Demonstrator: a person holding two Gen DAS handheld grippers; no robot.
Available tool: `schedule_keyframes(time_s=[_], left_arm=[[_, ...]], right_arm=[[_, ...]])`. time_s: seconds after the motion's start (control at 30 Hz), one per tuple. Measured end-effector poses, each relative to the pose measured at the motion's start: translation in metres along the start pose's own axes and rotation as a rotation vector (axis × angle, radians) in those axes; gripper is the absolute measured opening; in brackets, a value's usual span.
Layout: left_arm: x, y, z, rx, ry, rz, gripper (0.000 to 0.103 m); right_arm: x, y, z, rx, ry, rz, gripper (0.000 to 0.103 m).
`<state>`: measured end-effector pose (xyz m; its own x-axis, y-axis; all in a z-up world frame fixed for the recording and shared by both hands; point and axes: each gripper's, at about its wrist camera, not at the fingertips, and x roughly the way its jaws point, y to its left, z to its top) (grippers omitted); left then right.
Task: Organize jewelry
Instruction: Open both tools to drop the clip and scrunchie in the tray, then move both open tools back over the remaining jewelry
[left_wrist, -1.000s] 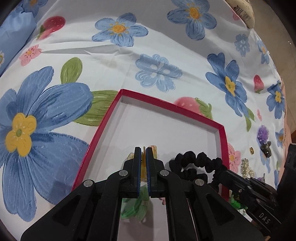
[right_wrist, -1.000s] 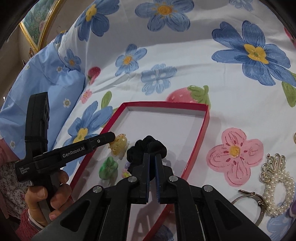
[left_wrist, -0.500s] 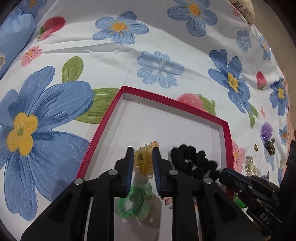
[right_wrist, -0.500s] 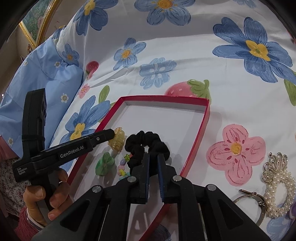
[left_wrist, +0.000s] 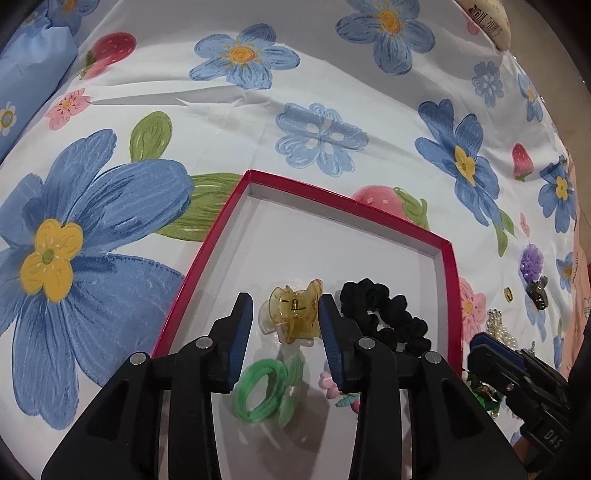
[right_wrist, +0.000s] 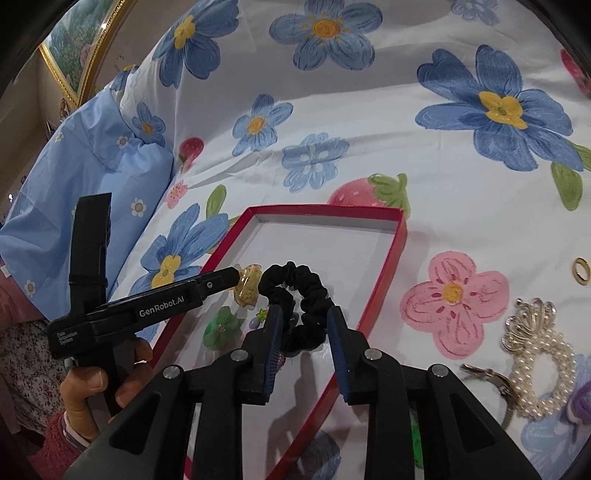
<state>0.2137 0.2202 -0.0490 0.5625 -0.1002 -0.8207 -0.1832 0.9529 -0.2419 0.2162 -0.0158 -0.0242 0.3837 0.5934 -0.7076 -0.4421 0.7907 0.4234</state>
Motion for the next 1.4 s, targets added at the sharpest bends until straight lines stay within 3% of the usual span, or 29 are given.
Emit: schedule_keyframes(time_s=[0.3,0.5,0.57,0.9,1.4], left_arm=[[-0.007,-0.006,-0.011,0.004,0.019,-0.010,0.037],[-0.029,-0.014,-0.020,-0.002,-0.009,-0.032,0.041],[-0.041,-0.022,-0.026,0.008,-0.026,-0.038,0.049],[-0.082,-0.066,-0.068,0.046,-0.028,-0.117,0.051],[-0.084,-0.133,-0.105,0.171,0.031,-0.185,0.051]], right_arm=[[-0.043,-0.013,-0.017,0.032,-0.033,-0.009,0.029],[-0.079,-0.025,-0.035,0.043,-0.069,-0.036,0.030],[-0.089,-0.032,-0.041,0.060,-0.078,-0.054,0.034],[-0.142,-0.073,-0.082,0.134,-0.095,-0.142,0.034],[-0.177,-0.118,-0.114,0.216,-0.117,-0.214,0.034]])
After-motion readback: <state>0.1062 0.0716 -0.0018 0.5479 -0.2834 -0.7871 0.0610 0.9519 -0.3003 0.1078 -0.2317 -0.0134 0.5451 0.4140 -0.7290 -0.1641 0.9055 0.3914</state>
